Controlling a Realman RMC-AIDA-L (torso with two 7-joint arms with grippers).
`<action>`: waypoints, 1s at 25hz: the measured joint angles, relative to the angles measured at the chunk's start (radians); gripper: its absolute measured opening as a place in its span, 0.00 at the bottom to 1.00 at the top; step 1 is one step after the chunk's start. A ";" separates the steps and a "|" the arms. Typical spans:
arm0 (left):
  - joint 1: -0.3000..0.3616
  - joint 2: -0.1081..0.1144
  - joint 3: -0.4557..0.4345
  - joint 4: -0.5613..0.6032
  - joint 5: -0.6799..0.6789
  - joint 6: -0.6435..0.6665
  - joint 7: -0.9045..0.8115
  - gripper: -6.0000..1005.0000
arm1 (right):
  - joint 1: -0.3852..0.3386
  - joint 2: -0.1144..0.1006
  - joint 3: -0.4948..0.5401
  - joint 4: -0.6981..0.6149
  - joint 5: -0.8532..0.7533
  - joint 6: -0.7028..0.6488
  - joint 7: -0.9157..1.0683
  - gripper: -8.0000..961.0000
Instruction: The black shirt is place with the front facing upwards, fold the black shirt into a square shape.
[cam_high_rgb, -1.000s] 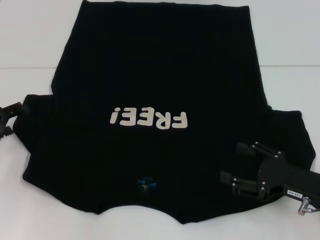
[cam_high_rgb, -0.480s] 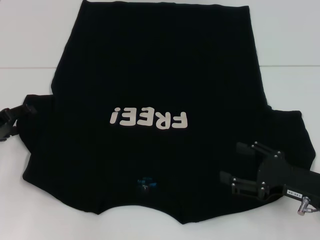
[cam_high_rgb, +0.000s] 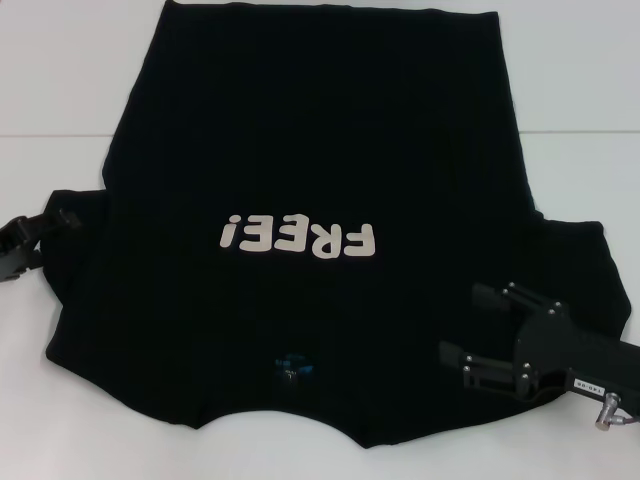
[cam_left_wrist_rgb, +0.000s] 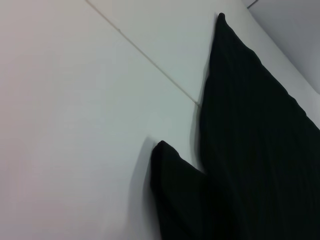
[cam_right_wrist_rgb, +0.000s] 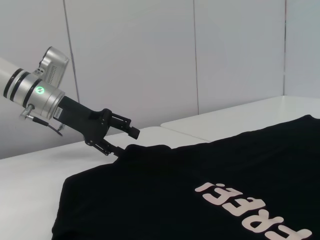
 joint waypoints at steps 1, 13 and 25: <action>0.000 0.000 0.000 0.000 0.000 0.000 0.000 0.90 | 0.001 0.000 0.000 0.000 0.000 0.000 0.000 0.97; -0.006 -0.004 0.001 0.004 0.001 -0.018 0.091 0.73 | 0.002 0.000 0.002 0.000 0.000 -0.001 0.001 0.97; 0.006 -0.005 0.001 0.019 0.001 -0.034 0.102 0.74 | 0.002 0.001 0.004 0.000 0.000 -0.002 0.002 0.97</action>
